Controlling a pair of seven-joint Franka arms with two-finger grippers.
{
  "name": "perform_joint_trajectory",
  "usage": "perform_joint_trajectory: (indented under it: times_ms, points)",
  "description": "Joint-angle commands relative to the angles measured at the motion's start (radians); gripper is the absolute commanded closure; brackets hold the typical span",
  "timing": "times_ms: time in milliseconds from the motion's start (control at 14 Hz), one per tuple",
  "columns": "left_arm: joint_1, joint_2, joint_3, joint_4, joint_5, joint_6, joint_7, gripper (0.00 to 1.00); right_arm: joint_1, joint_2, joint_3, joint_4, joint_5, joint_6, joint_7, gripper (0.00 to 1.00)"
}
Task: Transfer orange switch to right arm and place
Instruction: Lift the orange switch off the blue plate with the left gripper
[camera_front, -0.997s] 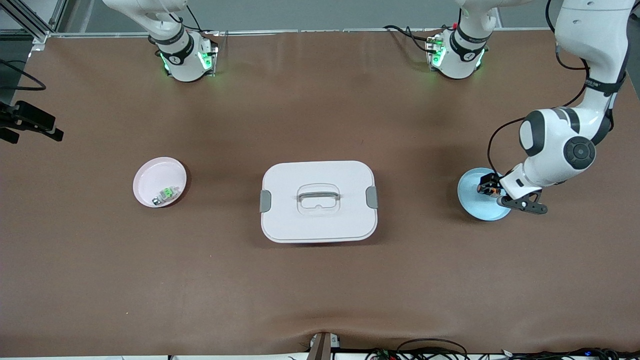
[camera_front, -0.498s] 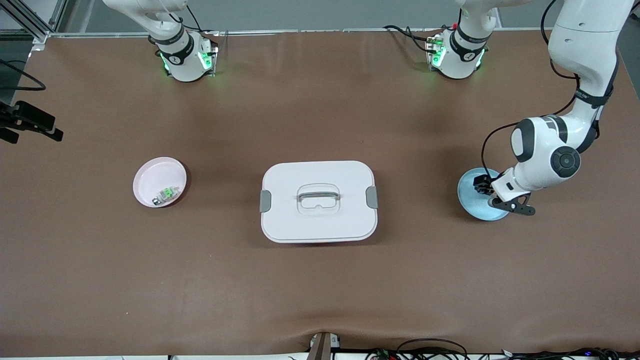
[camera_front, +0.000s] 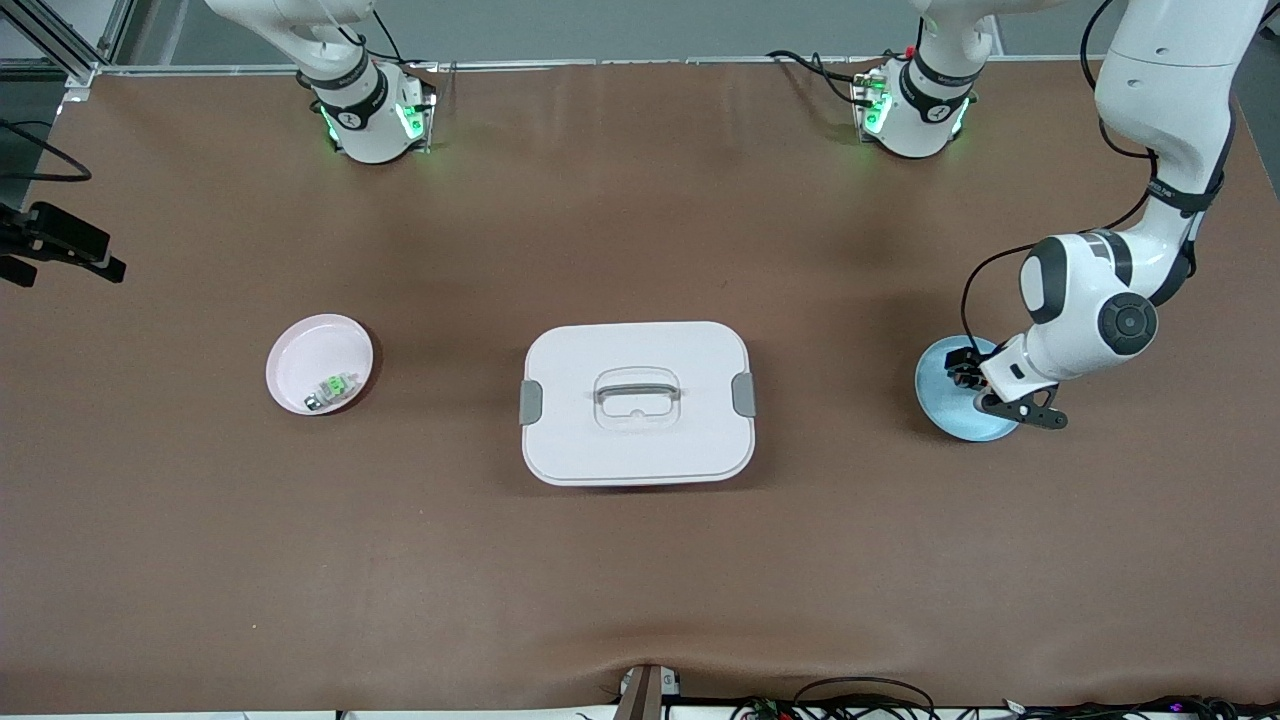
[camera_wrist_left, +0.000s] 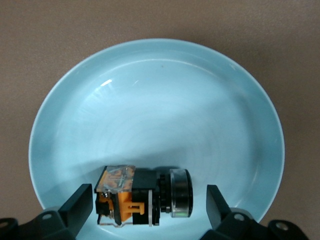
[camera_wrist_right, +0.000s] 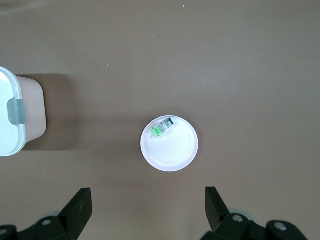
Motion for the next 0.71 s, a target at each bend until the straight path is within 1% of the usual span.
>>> perform_joint_trajectory:
  times_ms: [0, 214, 356, 427, 498, 641]
  points:
    - [0.006, 0.005, -0.002, -0.006, 0.001, 0.011, 0.018, 0.00, -0.011, -0.026, 0.006, -0.028, -0.009, 0.011, -0.012, 0.00]
    - [0.005, 0.006, -0.002, -0.006, -0.001, 0.013, 0.018, 0.01, -0.012, -0.024, 0.008, -0.025, -0.009, 0.017, -0.012, 0.00]
    - [0.005, 0.006, -0.002, -0.003, -0.001, 0.013, 0.018, 0.32, -0.014, -0.021, 0.006, -0.021, -0.009, 0.012, -0.012, 0.00]
    - [0.005, 0.005, -0.002, -0.003, -0.001, 0.011, 0.018, 0.49, -0.015, -0.021, 0.006, -0.021, -0.009, 0.011, -0.012, 0.00]
    - [0.005, 0.005, -0.002, -0.003, -0.001, 0.013, 0.018, 0.60, -0.014, -0.021, 0.006, -0.021, -0.009, 0.011, -0.012, 0.00]
    - [0.005, 0.003, -0.002, -0.001, -0.002, 0.013, 0.015, 0.75, -0.012, -0.021, 0.008, -0.021, -0.009, 0.009, -0.008, 0.00]
